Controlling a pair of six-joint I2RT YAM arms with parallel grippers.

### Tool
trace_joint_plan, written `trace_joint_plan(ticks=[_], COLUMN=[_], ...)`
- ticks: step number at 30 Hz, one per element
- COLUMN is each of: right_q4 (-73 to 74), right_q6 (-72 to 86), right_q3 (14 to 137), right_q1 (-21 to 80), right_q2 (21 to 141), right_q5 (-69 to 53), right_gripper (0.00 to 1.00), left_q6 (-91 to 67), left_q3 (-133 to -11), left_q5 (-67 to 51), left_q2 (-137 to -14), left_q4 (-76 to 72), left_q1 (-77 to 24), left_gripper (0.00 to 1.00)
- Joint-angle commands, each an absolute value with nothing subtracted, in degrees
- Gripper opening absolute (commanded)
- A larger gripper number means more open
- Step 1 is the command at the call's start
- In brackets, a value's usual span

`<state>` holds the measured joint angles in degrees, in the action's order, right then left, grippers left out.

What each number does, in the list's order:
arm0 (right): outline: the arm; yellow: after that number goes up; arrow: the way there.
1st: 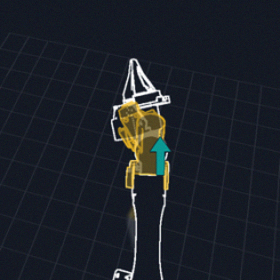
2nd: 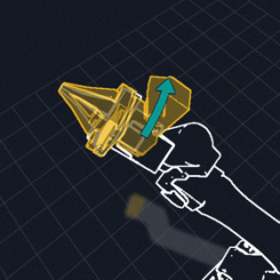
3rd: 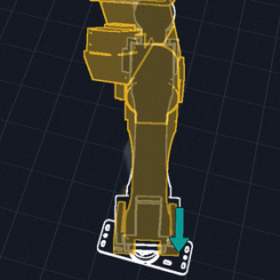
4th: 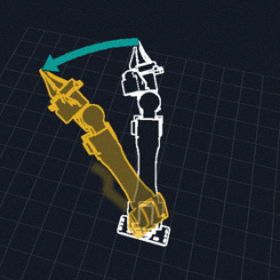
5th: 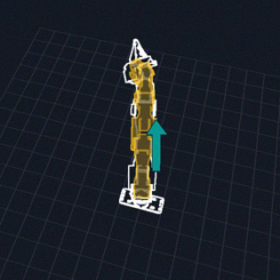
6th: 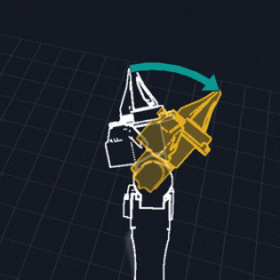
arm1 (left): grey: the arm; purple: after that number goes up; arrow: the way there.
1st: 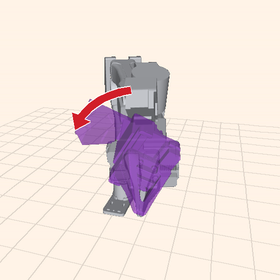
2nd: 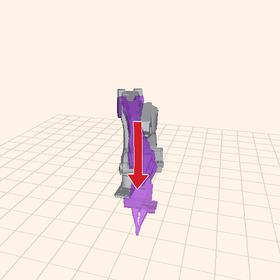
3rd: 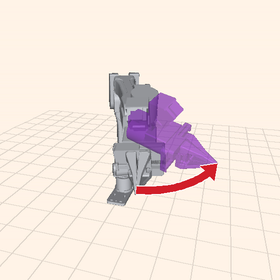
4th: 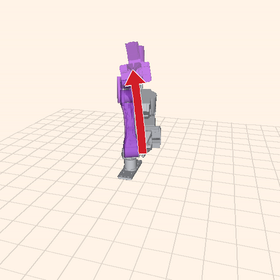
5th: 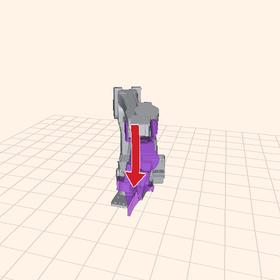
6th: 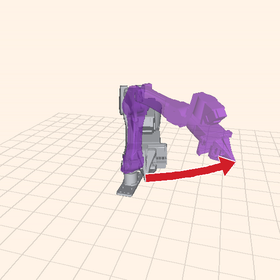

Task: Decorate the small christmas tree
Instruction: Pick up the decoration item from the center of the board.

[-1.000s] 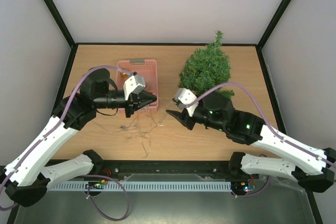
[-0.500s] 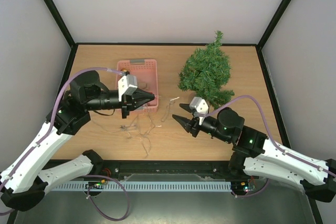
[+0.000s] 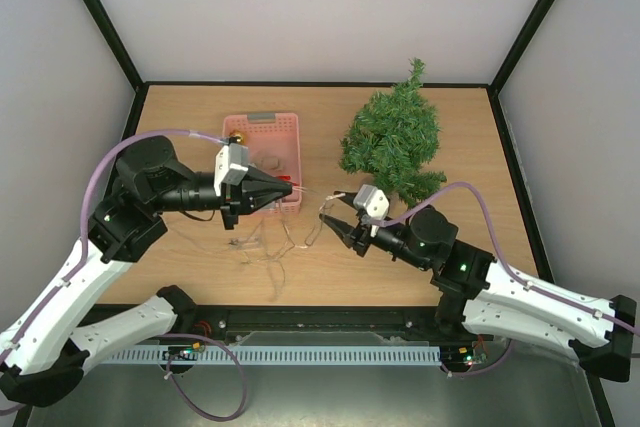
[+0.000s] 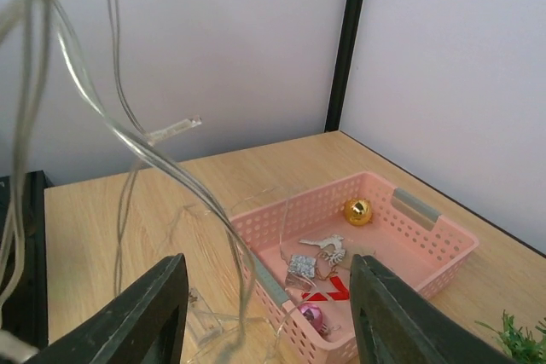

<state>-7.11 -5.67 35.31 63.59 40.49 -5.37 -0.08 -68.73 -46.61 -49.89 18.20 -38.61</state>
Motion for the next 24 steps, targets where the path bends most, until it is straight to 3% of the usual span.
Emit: trace_joint_plan(ticks=[1, 9, 13, 14, 18, 24], right_q4=[-12.14, -16.77, -16.01, -15.57, -15.12, -12.7], right_q6=[-7.64, -8.76, -9.37, -9.09, -7.84, -6.94], right_q3=[34.92, 36.22, 37.7, 37.92, 38.43, 40.48], right_q1=[63.47, 63.46, 63.46, 63.46, 63.48, 63.46], right_q2=[41.78, 46.32, 46.45, 45.95, 41.93, 39.05], right_q5=[-4.93, -6.16, -2.3, 0.23, 9.75, 11.74], right_gripper=[0.5, 0.46, 0.04, 0.02, 0.02, 0.02], left_q6=[-1.27, -0.7, -0.02, 0.49, 2.62, 3.86], left_q3=[-68.47, -68.14, -68.15, -68.32, -68.55, -68.17], left_q5=[-49.18, -50.3, -49.14, -48.35, -45.55, -43.05], left_q2=[-48.66, -48.54, -48.46, -48.43, -48.69, -49.07], left_q4=[14.68, 14.5, 15.74, 16.52, 20.47, 21.99], left_q1=[-38.77, -38.76, -38.76, -38.78, -38.76, -38.76], left_gripper=[0.02, 0.02, 0.02, 0.02, 0.02, 0.02])
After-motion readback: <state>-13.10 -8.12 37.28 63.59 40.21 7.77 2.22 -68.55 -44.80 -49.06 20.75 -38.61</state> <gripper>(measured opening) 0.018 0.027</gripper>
